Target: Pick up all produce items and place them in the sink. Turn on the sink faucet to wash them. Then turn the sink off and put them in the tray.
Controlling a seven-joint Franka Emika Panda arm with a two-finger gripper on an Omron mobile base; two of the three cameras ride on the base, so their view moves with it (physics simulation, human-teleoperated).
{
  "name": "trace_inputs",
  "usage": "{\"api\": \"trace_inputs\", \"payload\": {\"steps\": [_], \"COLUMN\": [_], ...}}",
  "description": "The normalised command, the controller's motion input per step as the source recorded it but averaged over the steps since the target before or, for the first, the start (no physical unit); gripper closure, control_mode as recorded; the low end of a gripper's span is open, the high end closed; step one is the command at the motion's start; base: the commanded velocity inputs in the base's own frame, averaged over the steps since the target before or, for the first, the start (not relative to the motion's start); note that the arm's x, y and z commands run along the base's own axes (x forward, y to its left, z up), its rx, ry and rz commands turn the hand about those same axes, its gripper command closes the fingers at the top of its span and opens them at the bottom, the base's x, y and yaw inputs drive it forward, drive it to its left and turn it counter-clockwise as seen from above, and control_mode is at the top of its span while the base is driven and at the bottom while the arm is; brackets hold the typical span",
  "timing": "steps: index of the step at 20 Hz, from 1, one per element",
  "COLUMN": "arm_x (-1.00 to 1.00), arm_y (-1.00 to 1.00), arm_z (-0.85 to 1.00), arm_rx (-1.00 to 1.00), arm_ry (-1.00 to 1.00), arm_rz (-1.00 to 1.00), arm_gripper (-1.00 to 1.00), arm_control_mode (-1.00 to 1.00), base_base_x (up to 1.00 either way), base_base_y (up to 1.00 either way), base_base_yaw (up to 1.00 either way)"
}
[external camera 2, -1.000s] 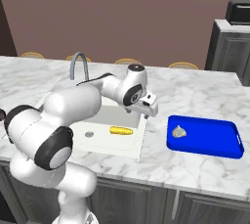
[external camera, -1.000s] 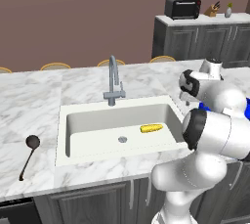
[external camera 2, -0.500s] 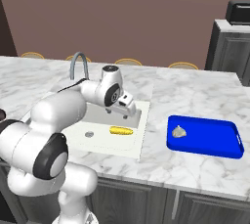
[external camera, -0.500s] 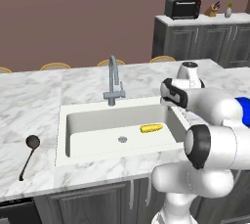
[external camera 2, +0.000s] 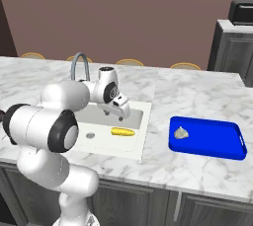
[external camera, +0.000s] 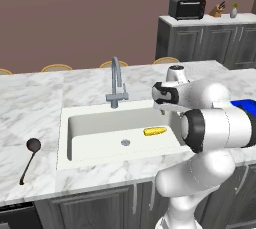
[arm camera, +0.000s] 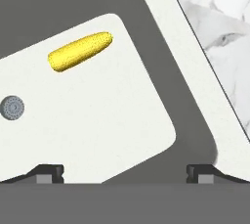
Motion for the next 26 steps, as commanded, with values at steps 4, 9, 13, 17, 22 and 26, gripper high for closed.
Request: {"api": "trace_inputs", "payload": {"steps": [4,9,13,17,22,26], "arm_x": [0.28,0.32,0.15,0.09,0.19,0.23], "arm_y": [0.0,0.0,0.0,0.0,0.0,0.0], "arm_z": [-0.51,-0.49,-0.44,-0.43,-0.44,-0.42], "arm_rx": [0.0,0.02,0.1,0.14,0.07,0.01], "arm_ry": [0.06,0.04,0.0,0.0,0.0,0.0], "arm_rz": [-0.26,-0.26,-0.18,-0.14,-0.14,-0.13], "arm_gripper": [-1.0,-1.0,-1.0,-1.0,-1.0,-1.0], "arm_control_mode": [-1.0,-1.0,-1.0,-1.0,-1.0,-1.0], "base_base_x": [0.0,0.0,0.0,0.0,0.0,0.0], "base_base_y": [0.0,0.0,0.0,0.0,0.0,0.0], "base_base_yaw": [0.0,0.0,0.0,0.0,0.0,0.0]}}
